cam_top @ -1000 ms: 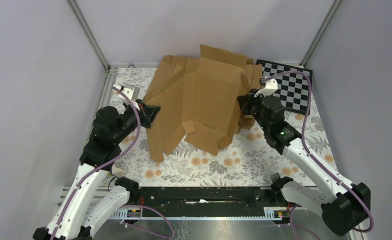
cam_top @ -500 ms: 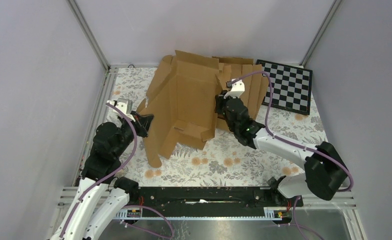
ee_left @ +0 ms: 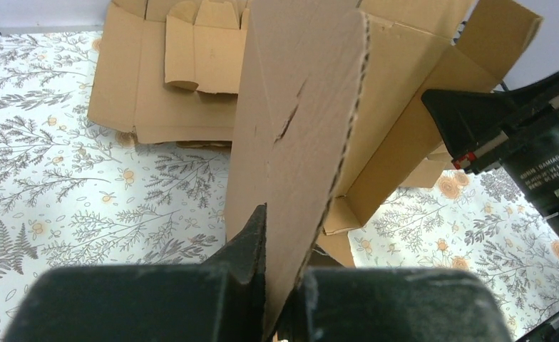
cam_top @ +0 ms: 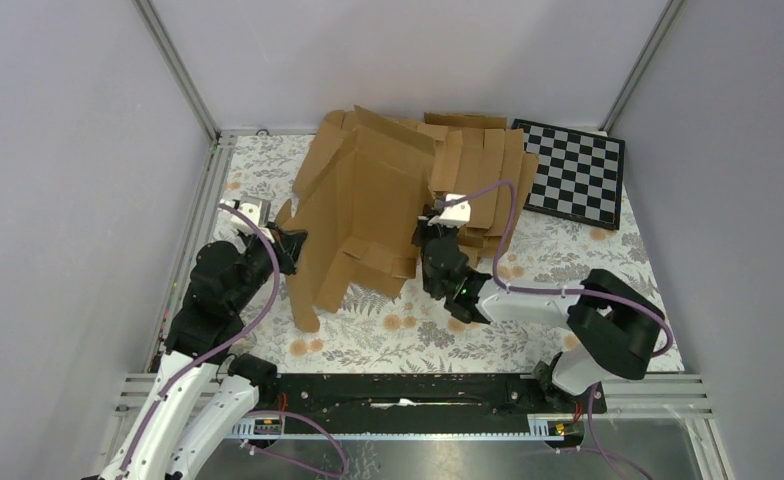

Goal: Fold the paper box

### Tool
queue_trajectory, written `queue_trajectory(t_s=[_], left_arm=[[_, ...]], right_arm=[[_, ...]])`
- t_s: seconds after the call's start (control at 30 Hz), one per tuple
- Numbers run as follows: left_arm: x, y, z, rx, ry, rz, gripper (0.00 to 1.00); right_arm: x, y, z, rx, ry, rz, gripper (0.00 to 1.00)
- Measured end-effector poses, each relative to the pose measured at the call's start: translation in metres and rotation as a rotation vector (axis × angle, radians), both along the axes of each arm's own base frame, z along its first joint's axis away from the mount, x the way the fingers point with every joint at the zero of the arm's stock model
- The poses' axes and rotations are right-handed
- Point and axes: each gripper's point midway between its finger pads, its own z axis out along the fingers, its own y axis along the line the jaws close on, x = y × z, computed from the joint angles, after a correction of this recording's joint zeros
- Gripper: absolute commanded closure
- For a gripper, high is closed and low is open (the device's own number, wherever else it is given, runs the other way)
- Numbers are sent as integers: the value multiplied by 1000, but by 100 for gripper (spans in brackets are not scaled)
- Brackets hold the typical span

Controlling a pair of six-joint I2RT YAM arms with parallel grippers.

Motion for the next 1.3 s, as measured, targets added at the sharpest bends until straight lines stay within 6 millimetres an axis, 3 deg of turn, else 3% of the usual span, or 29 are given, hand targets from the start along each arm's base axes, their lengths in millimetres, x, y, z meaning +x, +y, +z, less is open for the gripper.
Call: queue_trajectory(t_s=[0.1,0.2,0.27,0.43,0.7,0.83,1.0,1.3], left_arm=[[2,-2,-5,11,21,-7,100],[2,-4,-8,13,33,-17,100],[1,-5,-9,12,39,-24,100],[-1,-5,-10,14,44,-31,100],[-4,-5,-9,14,48,-33,100],[-7,-5,-9,7,53,-37,100],[-9,-5,-9,2,56,-38,100],[-11,-7,-8,-6,57,-52,100]], right_arm=[[-10,3,0,-3,-45,-44,93],[-17,8,0,-16,-69,-68,57],[-22,14,-2,-45,-71,-53,43],[-34,27,-11,-144,-45,47,33],[-59,21,-11,-134,48,231,10],[-67,6,-24,-77,135,260,8],[-82,-9,-66,-86,272,276,11],[-90,-12,-111,-82,425,329,18]])
